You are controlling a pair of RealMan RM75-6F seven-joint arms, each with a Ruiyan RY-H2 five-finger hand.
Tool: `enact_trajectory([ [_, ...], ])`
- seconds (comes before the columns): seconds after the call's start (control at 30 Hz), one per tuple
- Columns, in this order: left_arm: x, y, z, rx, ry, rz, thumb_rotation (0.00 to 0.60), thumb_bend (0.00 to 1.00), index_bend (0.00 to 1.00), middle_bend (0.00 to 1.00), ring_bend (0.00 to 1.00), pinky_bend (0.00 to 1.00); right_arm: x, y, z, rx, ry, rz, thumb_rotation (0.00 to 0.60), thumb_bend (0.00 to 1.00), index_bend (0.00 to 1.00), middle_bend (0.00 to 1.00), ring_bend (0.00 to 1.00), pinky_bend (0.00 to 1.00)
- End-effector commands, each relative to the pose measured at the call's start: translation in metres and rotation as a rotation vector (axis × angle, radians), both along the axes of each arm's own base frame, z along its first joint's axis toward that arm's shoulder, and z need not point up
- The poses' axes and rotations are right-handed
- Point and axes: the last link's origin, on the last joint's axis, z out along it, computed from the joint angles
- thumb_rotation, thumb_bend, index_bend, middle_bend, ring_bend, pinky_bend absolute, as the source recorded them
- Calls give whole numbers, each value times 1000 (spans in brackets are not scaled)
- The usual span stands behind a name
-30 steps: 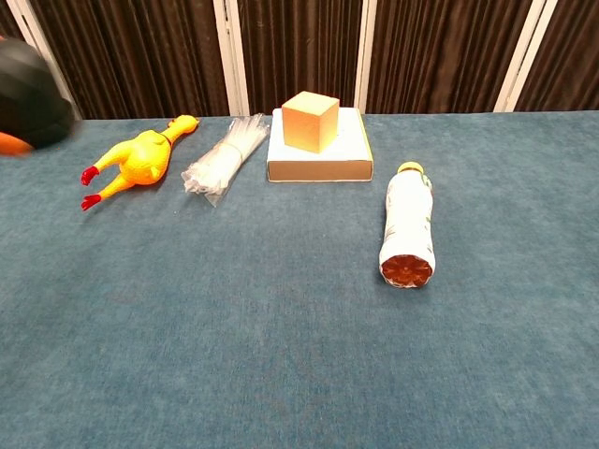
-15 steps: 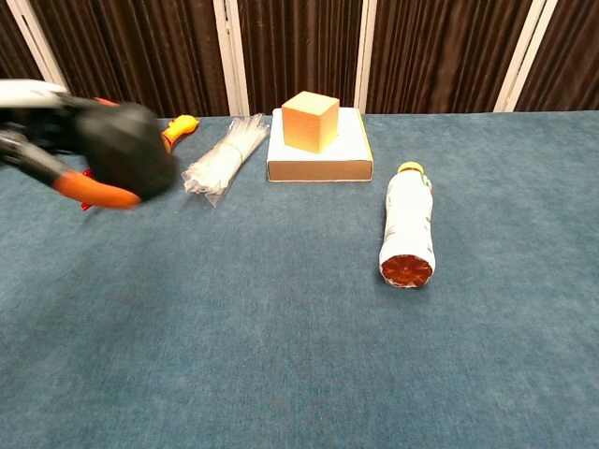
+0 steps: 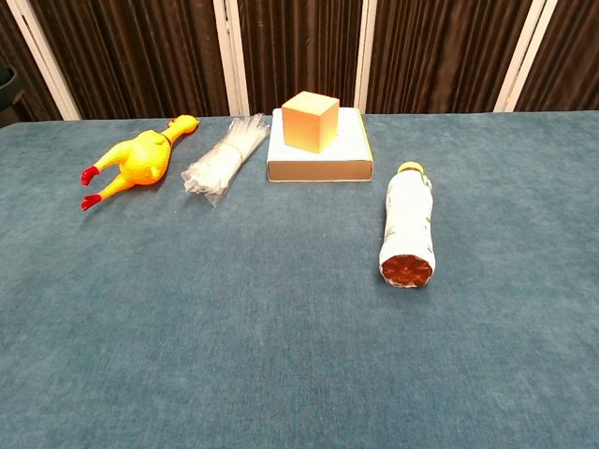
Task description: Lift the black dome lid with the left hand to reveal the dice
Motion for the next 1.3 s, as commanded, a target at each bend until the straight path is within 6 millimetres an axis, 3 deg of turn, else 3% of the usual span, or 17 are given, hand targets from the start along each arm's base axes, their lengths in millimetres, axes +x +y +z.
enact_trajectory([
  [0.03,30,5,-94,-216,-12,-82,600,524,254,501,0,0,-2,-4,-3,2,9,-7,600,147,0,0,153,0],
  [0.1,42,7,-102,-206,-8,-90,600,524,255,503,0,0,-4,-6,-5,5,10,-14,600,148,0,0,153,0],
  [0.17,43,8,-91,-155,10,-77,600,524,258,505,0,0,-6,-7,-6,11,14,-20,600,148,0,0,153,0],
  [0.3,16,1,-32,-9,73,19,600,524,261,508,0,0,-6,-8,-5,15,7,-21,600,147,0,0,153,0],
  [0.4,-5,-9,-6,20,85,56,600,524,262,507,0,0,-4,-5,-5,14,4,-9,600,147,0,0,153,0],
  [0.5,-17,-12,-5,-6,33,74,600,524,261,508,0,0,0,-4,-2,5,-3,3,600,148,0,0,153,0],
  [0.63,-24,-4,-31,-66,2,55,600,529,281,512,0,0,3,-4,-2,5,-5,10,600,147,0,0,153,0],
  [0.73,-7,5,-49,-91,-64,24,600,542,297,512,0,0,2,-5,-5,12,2,2,600,148,0,0,153,0],
  [0.8,14,8,-49,-89,-87,-29,600,542,299,512,0,0,0,-5,-6,19,9,1,600,148,0,0,153,0],
  [0.97,76,3,-11,0,-118,-171,600,542,299,514,0,0,-1,-5,-8,28,14,-5,600,147,0,0,153,0],
  [1.07,89,4,9,73,-125,-243,600,541,301,521,0,0,0,-5,-7,23,11,2,600,147,0,0,153,0],
  [1.2,64,-10,18,68,-96,-189,600,542,307,524,0,0,2,-4,-7,20,7,11,600,147,0,0,153,0],
  [1.3,15,-18,3,-19,-21,-26,600,541,312,523,0,0,2,-5,-8,23,6,10,600,148,0,0,153,0],
])
